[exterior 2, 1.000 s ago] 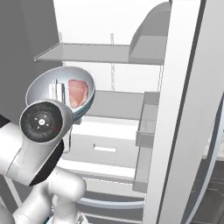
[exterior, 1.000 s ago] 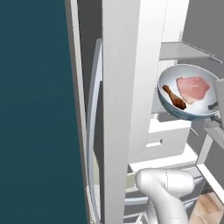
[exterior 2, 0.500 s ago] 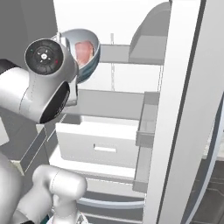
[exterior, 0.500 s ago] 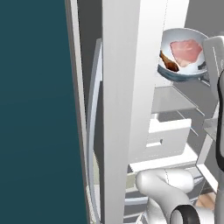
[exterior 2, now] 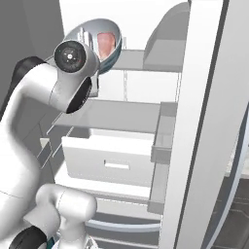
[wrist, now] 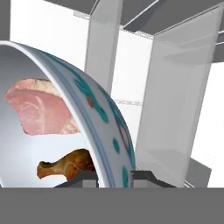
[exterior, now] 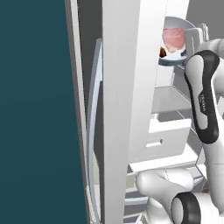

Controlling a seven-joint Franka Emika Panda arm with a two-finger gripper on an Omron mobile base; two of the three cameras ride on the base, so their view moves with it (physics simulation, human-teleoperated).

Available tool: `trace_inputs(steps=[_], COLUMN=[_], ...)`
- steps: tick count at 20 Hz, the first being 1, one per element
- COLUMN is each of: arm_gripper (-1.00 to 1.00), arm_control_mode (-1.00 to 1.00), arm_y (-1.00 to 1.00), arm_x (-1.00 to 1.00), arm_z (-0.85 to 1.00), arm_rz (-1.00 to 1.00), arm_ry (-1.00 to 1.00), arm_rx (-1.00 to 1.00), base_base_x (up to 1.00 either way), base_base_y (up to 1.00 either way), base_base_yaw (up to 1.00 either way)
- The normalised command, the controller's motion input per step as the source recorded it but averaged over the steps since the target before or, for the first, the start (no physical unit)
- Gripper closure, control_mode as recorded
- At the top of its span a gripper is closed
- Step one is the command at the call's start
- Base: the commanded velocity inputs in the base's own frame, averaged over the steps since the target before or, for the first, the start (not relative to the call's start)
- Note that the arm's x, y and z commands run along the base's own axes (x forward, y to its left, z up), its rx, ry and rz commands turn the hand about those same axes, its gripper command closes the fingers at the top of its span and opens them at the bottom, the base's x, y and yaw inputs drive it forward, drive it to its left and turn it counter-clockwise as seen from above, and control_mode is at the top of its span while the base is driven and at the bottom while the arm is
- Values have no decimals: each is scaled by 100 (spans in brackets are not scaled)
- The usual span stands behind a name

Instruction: Place the bowl with the onion and potato on the second highest shelf of the fridge. Place the bowl with the chicken drumstick and steak on the top shelf of the fridge.

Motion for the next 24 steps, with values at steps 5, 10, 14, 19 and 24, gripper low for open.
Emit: trace_inputs(steps=[5, 10, 14, 19, 24], arm_gripper=[100, 100, 100, 100, 100], arm_control_mode=[-100, -100, -100, -100, -100], arm_y=[10, 0, 6, 6, 1], arm_x=[30, 42, 87, 95, 68], arm_z=[-3, 0, 0, 0, 0], arm_rz=[0, -4, -8, -7, -6], arm_ry=[0, 8, 12, 3, 0], arm_rx=[9, 21, 3, 2, 10], base_base_x=[0, 0, 0, 0, 0], base_base_y=[0, 0, 0, 0, 0], base_base_yaw=[0, 0, 0, 0, 0])
